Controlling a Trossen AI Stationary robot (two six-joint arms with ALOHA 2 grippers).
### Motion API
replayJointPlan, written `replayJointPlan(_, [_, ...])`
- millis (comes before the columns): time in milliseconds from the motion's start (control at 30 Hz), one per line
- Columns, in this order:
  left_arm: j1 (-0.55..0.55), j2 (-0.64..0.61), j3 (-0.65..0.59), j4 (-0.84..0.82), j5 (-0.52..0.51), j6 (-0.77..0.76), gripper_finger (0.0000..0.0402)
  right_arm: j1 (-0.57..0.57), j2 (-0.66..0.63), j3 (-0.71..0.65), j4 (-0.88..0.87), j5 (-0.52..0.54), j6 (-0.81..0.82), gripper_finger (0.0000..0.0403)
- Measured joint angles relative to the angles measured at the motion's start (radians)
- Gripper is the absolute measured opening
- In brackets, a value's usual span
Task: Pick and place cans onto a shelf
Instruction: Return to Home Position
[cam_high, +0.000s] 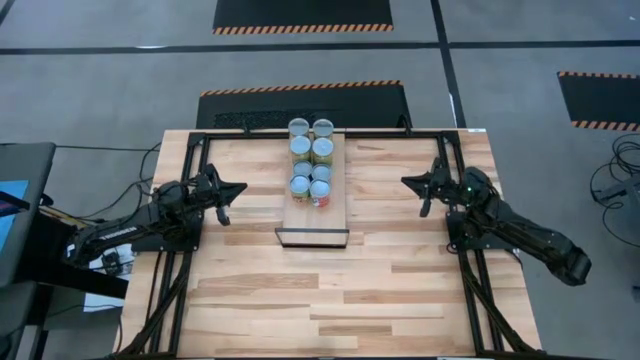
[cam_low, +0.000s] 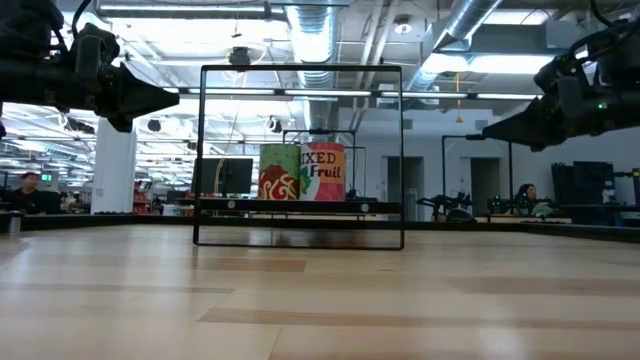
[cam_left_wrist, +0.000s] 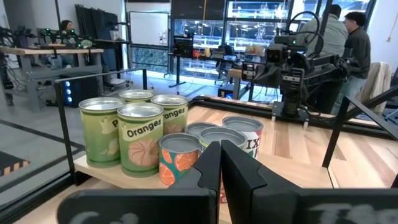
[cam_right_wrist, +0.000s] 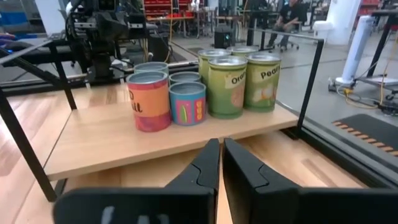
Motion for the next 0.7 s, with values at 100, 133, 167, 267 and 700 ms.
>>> replayJointPlan(100, [0.000,0.000,0.000,0.000,0.000,0.000,0.0002,0.000,0.000,0.000,-0.003,0.000,0.000,0.0043])
replayJointPlan(133, [0.000,0.000,0.000,0.000,0.000,0.000,0.0002,0.000,0.000,0.001,-0.004,0.000,0.000,0.0043])
replayJointPlan(167, [0.000,0.000,0.000,0.000,0.000,0.000,0.0002,0.000,0.000,0.001,-0.004,-0.001,0.000,0.0043])
replayJointPlan(267, [0.000,0.000,0.000,0.000,0.000,0.000,0.0002,0.000,0.000,0.001,-0.006,0.000,0.000,0.0043])
replayJointPlan(700, [0.000,0.000,0.000,0.000,0.000,0.000,0.0002,0.000,0.000,0.003,-0.009,-0.002,0.000,0.0043])
